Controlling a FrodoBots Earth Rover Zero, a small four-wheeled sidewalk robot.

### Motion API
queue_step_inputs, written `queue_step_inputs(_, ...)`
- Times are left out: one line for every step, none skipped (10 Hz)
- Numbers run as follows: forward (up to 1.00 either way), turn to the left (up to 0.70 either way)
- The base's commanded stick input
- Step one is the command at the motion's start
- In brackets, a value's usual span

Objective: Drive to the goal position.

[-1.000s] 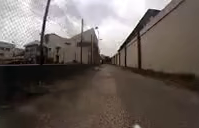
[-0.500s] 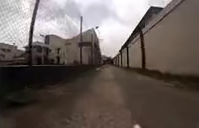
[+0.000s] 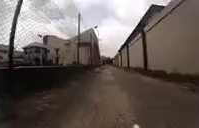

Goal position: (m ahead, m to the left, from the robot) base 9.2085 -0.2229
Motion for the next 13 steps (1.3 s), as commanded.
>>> queue_step_inputs(1.0,0.0)
queue_step_inputs(1.0,0.0)
queue_step_inputs(1.0,0.0)
queue_step_inputs(1.0,0.0)
queue_step_inputs(1.0,0.0)
queue_step_inputs(1.0,0.0)
queue_step_inputs(1.0,0.0)
queue_step_inputs(1.0,0.0)
queue_step_inputs(1.0,0.0)
queue_step_inputs(1.0,0.0)
queue_step_inputs(1.0,0.0)
queue_step_inputs(1.0,-0.02)
queue_step_inputs(1.0,-0.19)
